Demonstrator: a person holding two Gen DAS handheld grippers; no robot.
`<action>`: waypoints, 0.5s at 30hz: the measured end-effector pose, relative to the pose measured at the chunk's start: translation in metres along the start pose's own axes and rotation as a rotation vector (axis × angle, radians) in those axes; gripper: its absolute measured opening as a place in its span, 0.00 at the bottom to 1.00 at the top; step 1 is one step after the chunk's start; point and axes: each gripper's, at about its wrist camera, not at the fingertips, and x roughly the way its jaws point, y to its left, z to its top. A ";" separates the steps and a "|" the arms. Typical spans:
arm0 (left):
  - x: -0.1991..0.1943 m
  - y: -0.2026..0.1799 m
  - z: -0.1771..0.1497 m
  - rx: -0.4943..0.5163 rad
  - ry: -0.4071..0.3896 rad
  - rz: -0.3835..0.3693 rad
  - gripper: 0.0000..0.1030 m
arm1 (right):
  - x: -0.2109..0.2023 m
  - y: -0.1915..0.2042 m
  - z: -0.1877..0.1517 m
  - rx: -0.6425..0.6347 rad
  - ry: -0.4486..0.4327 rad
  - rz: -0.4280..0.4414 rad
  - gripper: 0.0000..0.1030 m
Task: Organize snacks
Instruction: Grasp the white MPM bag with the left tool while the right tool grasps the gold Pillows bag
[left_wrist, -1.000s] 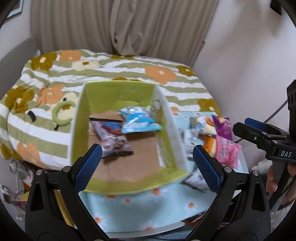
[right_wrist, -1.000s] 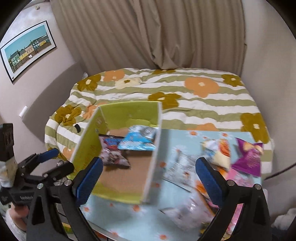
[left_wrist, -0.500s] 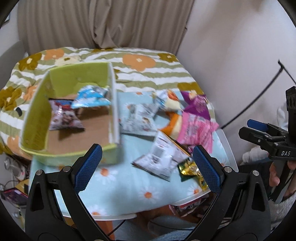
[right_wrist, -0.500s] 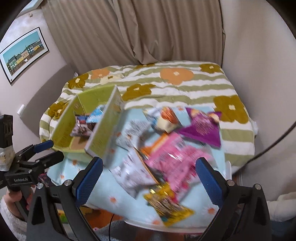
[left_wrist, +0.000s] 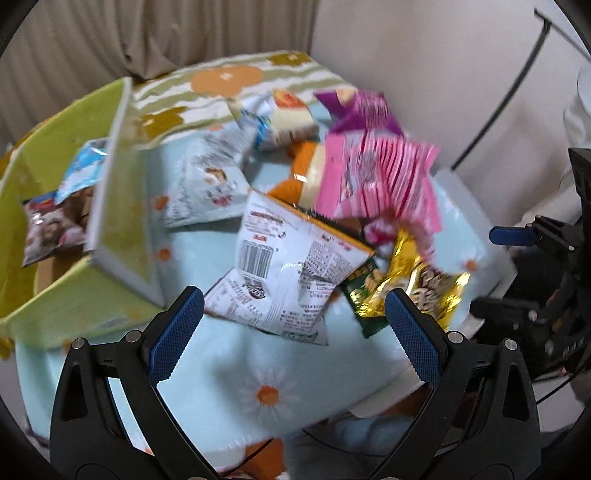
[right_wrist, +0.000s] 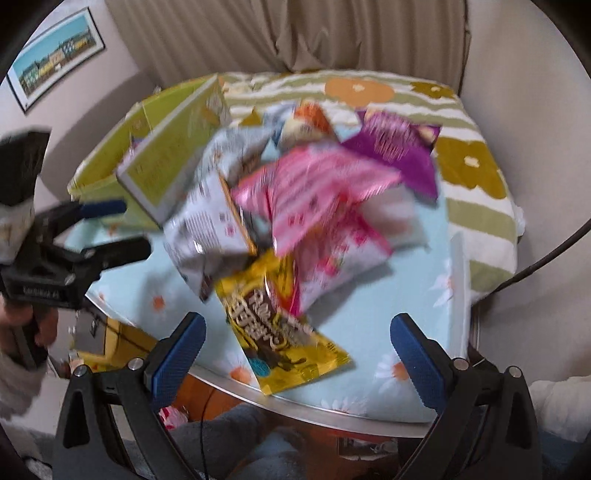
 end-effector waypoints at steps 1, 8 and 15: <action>0.009 0.000 0.001 0.019 0.011 0.003 0.95 | 0.008 0.001 -0.003 -0.003 0.006 0.006 0.97; 0.051 0.002 0.010 0.114 0.078 0.012 0.95 | 0.050 0.015 -0.011 -0.060 0.041 -0.002 0.97; 0.076 0.001 0.015 0.163 0.139 -0.011 0.95 | 0.069 0.031 -0.010 -0.141 0.074 -0.047 0.87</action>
